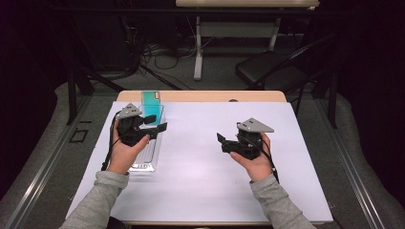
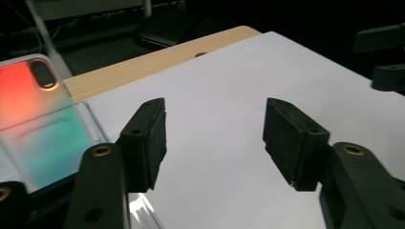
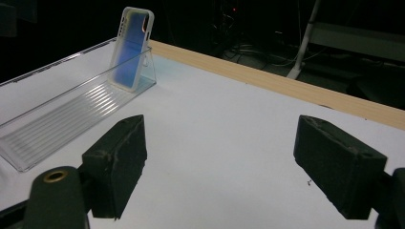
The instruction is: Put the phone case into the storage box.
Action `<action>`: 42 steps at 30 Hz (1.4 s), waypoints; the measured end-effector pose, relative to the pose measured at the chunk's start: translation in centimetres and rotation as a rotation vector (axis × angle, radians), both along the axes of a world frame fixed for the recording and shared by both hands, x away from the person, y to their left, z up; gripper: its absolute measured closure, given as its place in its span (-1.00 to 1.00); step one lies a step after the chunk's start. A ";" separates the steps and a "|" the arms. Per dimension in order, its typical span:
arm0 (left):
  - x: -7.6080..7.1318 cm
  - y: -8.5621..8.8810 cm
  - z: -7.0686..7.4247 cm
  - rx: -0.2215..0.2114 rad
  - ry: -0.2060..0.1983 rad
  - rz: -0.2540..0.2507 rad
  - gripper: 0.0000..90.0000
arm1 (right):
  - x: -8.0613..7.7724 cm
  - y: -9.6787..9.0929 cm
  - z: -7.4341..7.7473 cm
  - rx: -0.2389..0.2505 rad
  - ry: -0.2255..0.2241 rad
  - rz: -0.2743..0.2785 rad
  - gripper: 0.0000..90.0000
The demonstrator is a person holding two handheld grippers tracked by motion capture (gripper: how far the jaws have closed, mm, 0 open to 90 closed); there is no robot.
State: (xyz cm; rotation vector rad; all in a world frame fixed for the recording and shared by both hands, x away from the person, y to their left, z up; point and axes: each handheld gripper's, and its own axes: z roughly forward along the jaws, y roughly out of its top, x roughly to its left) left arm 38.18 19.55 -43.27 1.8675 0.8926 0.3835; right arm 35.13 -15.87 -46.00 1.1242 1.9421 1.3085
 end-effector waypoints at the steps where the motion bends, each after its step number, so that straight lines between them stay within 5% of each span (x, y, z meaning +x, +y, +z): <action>1: -0.2 0.0 -0.1 -0.007 -0.001 0.005 -0.15 | 0.0 0.0 0.0 -0.003 -0.001 0.001 -0.59; 9: -1.4 0.5 -0.5 -0.061 0.004 -0.019 -0.24 | -0.3 0.2 0.0 -0.006 0.008 0.003 -0.60; 15: -2.3 0.9 -0.6 -0.089 -0.012 -0.057 -0.56 | -0.8 0.0 0.1 -0.007 0.007 0.004 -0.61; 24: -3.5 0.8 -0.7 -0.075 -0.018 -0.098 -0.65 | -1.7 -1.2 0.1 0.013 0.020 0.010 -0.67; 34: -4.3 1.4 -1.9 -0.049 0.000 -0.092 -0.65 | -3.4 -2.9 -0.5 0.026 0.018 0.044 -0.89; 42: -5.1 2.3 -2.7 -0.058 -0.029 -0.077 -0.65 | -4.5 -4.2 -1.1 0.037 0.016 0.035 -0.94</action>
